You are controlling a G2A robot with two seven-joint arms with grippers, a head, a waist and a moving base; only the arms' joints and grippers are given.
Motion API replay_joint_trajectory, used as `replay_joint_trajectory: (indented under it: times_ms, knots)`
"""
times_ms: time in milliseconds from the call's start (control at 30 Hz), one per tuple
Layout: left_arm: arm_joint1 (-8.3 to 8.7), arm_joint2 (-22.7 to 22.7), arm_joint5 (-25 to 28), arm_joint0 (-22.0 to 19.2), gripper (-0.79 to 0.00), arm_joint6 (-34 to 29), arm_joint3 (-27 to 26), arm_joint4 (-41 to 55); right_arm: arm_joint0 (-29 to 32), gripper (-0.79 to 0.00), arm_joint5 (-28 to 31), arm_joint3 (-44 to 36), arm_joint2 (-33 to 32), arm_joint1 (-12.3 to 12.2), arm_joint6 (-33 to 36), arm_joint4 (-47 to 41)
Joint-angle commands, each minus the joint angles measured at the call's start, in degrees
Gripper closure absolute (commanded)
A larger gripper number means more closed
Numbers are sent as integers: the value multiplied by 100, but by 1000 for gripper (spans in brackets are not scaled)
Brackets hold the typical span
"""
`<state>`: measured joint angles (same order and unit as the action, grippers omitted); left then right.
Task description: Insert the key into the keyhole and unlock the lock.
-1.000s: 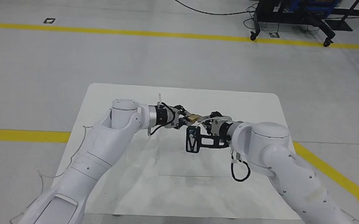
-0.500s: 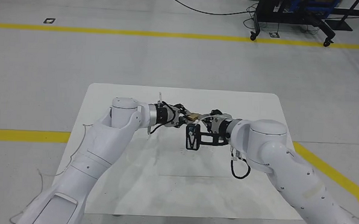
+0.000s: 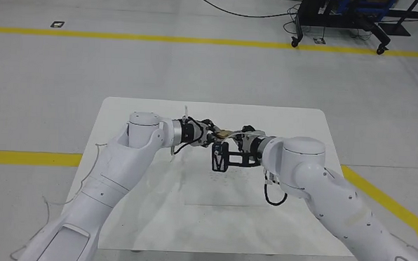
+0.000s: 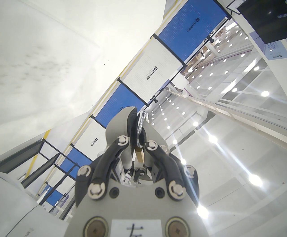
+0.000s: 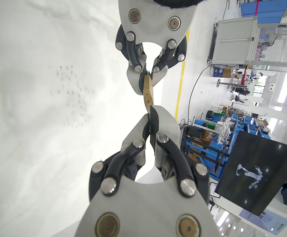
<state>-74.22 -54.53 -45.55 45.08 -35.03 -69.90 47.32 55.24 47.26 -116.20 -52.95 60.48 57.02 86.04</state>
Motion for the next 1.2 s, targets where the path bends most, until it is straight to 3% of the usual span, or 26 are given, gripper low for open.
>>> replay_joint_trajectory:
  times_ms: [0, 967, 1100, 1167]
  knots:
    - [-1, 3, -7, -8, 0, -13, 8, 14, -40, 0, -15, 34, 60, 7, 15, -17]
    - [-14, 114, 61, -229, 0, -423, 353, 38, -683, 0, -325, 490, 612, 14, 325, -350]
    - [-16, 112, 57, -245, 0, -452, 403, 76, -710, -179, -342, 484, 578, 6, 342, -443]
    - [-18, 114, 42, -250, 0, -457, 422, 94, -712, -200, -349, 478, 567, 0, 349, -461]
